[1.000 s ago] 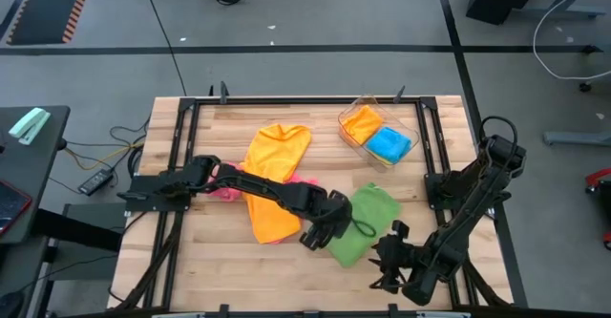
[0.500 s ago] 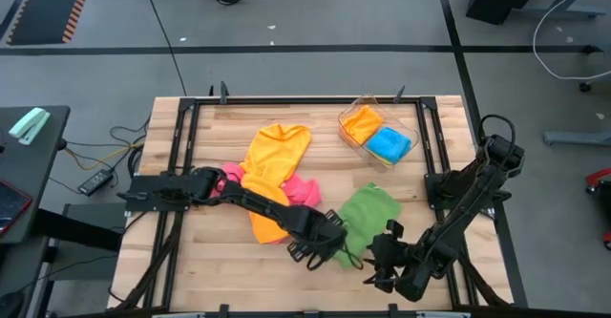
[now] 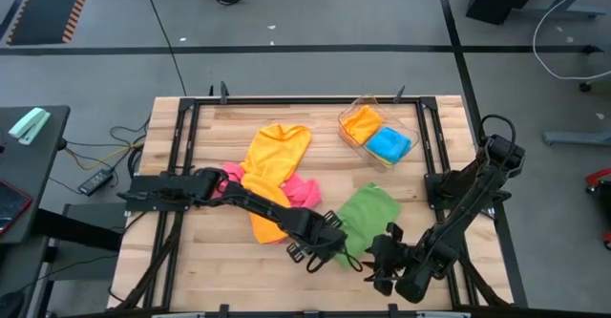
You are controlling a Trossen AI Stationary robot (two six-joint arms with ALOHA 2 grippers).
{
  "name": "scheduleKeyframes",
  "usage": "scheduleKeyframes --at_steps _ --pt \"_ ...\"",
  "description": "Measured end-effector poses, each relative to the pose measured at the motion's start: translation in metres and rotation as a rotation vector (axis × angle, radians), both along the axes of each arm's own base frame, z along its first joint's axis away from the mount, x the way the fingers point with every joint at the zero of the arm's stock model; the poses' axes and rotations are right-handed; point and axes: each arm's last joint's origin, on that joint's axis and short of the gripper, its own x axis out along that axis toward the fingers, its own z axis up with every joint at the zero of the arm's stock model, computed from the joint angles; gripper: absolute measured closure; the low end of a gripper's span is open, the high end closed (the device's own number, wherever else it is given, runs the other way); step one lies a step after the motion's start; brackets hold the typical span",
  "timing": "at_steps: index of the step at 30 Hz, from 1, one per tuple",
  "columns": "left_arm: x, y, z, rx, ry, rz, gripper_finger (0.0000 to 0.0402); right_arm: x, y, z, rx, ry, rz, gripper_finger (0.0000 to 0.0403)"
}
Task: Fold microfiber towels
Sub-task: Fold the green towel
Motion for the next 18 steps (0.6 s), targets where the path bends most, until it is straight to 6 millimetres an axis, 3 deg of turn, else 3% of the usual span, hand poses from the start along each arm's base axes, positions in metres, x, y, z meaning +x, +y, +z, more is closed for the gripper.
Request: scheduleKeyframes --at_steps 10,14,18 --pt "0.012 0.018 -0.001 -0.124 -0.041 0.1 0.0382 0.002 0.004 0.002 0.041 -0.032 0.003 0.0232" --pt "0.013 0.029 0.007 -0.268 0.01 0.173 0.0386 -0.001 0.008 0.005 0.021 -0.057 0.028 0.0232" --pt "0.015 0.041 0.031 -0.391 0.027 0.202 0.0391 -0.003 0.011 0.006 -0.045 -0.096 0.055 0.0232"
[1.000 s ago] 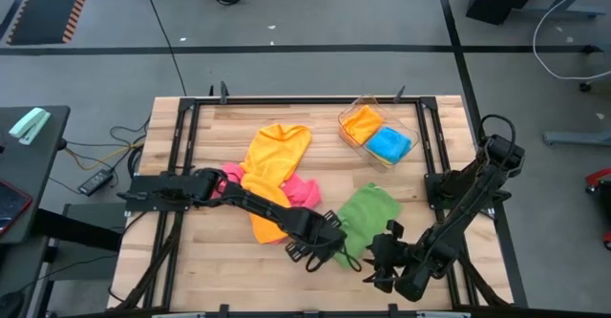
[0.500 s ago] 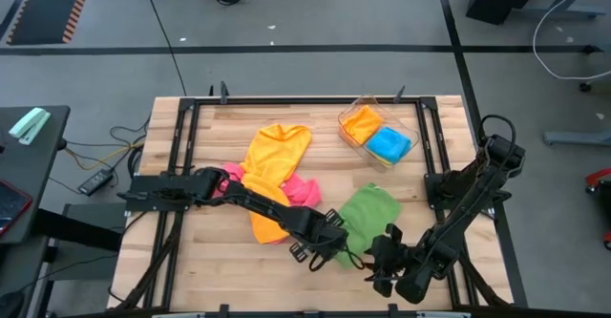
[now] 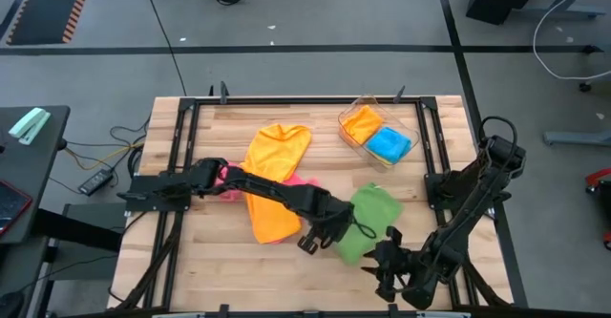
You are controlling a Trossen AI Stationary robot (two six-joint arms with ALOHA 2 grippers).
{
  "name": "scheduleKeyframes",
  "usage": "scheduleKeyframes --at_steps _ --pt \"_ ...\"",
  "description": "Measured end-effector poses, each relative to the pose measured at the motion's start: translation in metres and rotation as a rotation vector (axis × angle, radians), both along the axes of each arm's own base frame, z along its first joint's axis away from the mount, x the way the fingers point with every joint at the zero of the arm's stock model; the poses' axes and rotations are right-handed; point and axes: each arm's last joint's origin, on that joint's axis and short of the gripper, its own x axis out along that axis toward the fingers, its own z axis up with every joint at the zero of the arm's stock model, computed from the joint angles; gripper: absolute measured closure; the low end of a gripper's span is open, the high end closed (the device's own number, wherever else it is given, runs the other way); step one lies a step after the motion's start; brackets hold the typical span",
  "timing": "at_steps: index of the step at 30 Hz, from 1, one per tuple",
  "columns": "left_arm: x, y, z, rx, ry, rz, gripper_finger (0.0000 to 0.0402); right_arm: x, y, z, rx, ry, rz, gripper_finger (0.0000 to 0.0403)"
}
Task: Fold microfiber towels
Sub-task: Fold the green towel
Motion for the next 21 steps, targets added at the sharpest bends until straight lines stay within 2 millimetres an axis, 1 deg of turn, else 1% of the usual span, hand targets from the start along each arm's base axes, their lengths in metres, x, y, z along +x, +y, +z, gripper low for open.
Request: scheduleKeyframes --at_steps 3,5,7,11,14,18,21 --pt "0.002 0.008 0.012 -0.081 0.025 0.018 0.0393 0.001 -0.001 -0.002 0.022 0.028 0.002 0.0224" --pt "0.002 0.011 0.018 -0.105 0.048 0.028 0.0389 0.003 -0.003 -0.003 0.034 0.049 0.002 0.0208" --pt "0.005 0.013 0.024 -0.126 0.023 0.034 0.0384 0.006 -0.005 -0.003 0.029 0.051 0.003 0.0186" --pt "0.006 0.012 0.028 -0.143 0.018 0.04 0.0391 0.012 -0.012 -0.004 0.021 0.076 -0.008 0.0137" --pt "0.006 0.011 0.028 -0.162 0.022 0.052 0.0393 0.016 -0.017 -0.005 -0.012 0.072 -0.01 0.0112" --pt "0.006 0.012 0.028 -0.177 0.034 0.089 0.0384 0.023 -0.018 -0.013 -0.108 0.031 -0.03 0.0104" --pt "0.006 0.013 0.028 -0.181 0.04 0.103 0.0385 0.029 -0.008 -0.031 -0.153 0.031 -0.006 0.0111"
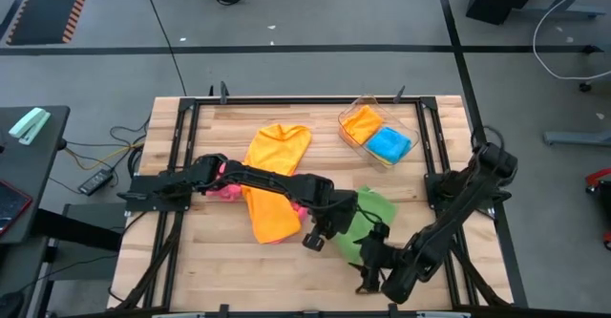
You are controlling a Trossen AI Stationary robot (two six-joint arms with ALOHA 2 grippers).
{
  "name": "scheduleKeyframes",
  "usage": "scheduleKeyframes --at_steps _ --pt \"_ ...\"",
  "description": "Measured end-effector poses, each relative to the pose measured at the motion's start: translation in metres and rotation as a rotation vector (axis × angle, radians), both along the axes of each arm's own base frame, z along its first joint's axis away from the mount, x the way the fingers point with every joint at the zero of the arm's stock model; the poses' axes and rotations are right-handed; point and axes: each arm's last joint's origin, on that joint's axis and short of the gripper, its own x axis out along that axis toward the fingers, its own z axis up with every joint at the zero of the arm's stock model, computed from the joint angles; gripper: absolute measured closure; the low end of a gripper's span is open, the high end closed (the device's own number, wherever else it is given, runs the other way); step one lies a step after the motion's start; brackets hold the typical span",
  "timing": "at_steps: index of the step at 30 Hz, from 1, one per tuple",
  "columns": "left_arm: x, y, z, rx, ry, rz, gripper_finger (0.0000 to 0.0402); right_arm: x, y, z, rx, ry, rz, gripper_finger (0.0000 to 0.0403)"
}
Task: Fold microfiber towels
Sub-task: Fold the green towel
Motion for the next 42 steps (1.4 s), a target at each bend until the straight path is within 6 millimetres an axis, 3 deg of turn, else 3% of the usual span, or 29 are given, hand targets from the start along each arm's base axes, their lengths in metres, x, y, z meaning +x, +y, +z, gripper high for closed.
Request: scheduleKeyframes --at_steps 7,15,19,23,34,39,42 --pt "0.001 0.004 0.0 -0.042 0.027 0.053 0.039 0.003 0.016 -0.039 -0.025 0.01 -0.038 0.0124" --pt "0.0 0.003 0.0 -0.051 0.036 0.067 0.0391 0.014 0.002 -0.042 -0.078 0.032 -0.079 0.0136" --pt "0.001 0.005 0.0 -0.06 0.044 0.086 0.0393 0.019 -0.002 -0.055 -0.106 0.073 -0.092 0.0146" --pt "0.001 0.006 0.0 -0.064 0.048 0.086 0.0377 0.018 -0.003 -0.056 -0.116 0.094 -0.089 0.0163" --pt "0.002 0.005 0.001 -0.064 0.028 0.075 0.0385 0.009 -0.005 -0.059 -0.098 0.134 -0.139 0.0275" --pt "0.001 -0.001 0.001 -0.046 0.003 0.029 0.0322 0.008 -0.004 -0.056 -0.066 0.152 -0.126 0.0363" --pt "-0.001 -0.003 0.001 -0.039 0.019 0.016 0.0263 0.005 -0.002 -0.049 -0.055 0.142 -0.103 0.0391"
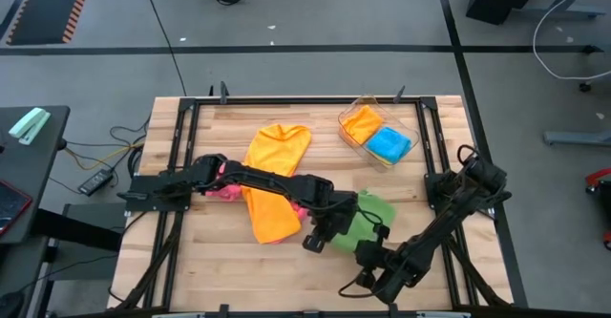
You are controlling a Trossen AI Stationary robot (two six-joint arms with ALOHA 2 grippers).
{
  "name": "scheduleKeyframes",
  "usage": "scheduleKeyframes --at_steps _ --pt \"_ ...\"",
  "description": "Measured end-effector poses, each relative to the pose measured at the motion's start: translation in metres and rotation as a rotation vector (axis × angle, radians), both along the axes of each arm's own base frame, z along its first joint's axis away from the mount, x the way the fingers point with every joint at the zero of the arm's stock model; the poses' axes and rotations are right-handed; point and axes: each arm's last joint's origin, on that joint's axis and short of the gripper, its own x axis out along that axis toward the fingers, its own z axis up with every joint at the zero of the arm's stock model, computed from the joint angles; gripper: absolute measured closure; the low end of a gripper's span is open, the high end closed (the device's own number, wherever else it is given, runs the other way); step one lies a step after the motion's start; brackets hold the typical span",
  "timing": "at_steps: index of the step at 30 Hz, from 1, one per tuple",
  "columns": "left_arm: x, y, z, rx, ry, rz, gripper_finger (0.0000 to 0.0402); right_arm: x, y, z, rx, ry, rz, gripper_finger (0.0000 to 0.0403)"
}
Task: Fold microfiber towels
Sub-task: Fold the green towel
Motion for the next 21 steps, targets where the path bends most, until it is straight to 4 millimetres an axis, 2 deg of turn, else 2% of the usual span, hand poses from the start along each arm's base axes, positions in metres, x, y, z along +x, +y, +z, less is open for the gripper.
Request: scheduleKeyframes --at_steps 5,9,15,19,21 --pt "-0.005 0.001 -0.002 0.007 0.063 0.011 0.0169 -0.004 0.003 0.001 0.009 -0.001 0.004 0.039" --pt "-0.003 -0.004 -0.001 -0.011 0.05 0.038 0.0129 -0.006 0.006 0.001 0.027 -0.011 -0.005 0.039" --pt "-0.008 -0.029 -0.001 -0.011 0.036 -0.011 0.0136 -0.007 0.007 0.001 0.056 -0.024 -0.038 0.039" --pt "-0.011 -0.046 -0.002 0.147 -0.016 0.026 0.0155 -0.007 0.007 0.002 0.075 -0.035 -0.056 0.039" --pt "-0.011 -0.053 -0.001 0.174 -0.049 0.05 0.0163 -0.007 0.008 0.002 0.081 -0.04 -0.056 0.039"
